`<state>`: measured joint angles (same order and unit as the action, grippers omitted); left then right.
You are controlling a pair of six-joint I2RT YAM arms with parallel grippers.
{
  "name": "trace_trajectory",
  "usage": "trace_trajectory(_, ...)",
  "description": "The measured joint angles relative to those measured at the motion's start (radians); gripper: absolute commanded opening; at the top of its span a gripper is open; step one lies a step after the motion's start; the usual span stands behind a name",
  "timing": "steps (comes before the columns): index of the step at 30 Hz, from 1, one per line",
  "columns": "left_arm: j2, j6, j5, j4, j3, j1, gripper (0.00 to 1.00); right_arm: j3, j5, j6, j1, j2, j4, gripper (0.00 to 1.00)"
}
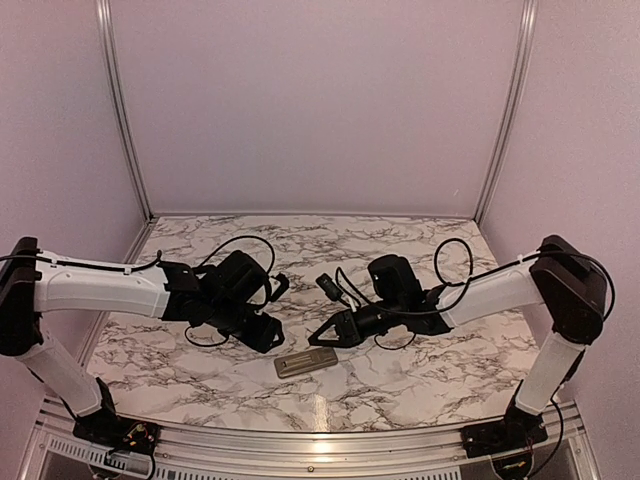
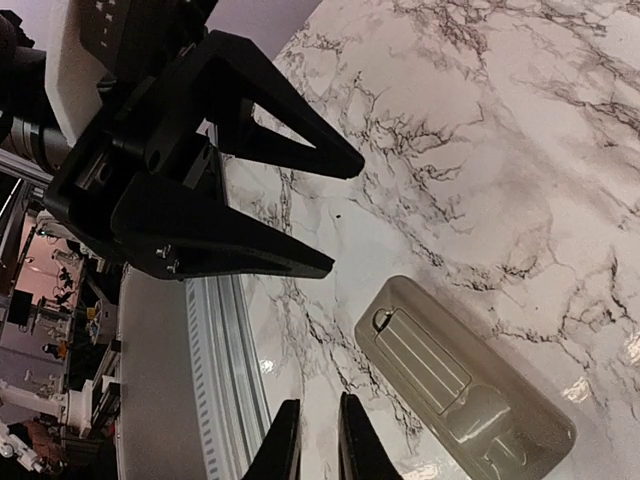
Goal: Load the batteries into the remote control
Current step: Press the battery cover onto the remote control.
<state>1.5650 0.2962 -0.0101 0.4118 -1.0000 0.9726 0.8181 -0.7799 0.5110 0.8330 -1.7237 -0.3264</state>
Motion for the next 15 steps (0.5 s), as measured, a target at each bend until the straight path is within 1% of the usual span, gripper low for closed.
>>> trace_trajectory(8, -0.116, 0.293, -0.002, -0.125, 0.187, 0.000, 0.55, 0.045, 0.031, -0.014, 0.024, -0.074, 0.010, 0.09)
trace_trajectory(11, -0.123, 0.373, -0.008, -0.169, 0.217, 0.006, 0.55, 0.063, 0.036, -0.017, 0.035, -0.099, 0.016, 0.08)
trace_trajectory(15, -0.103, 0.440, -0.026, -0.210, 0.223, 0.028, 0.54, 0.083, 0.039, -0.022, 0.046, -0.124, 0.018, 0.08)
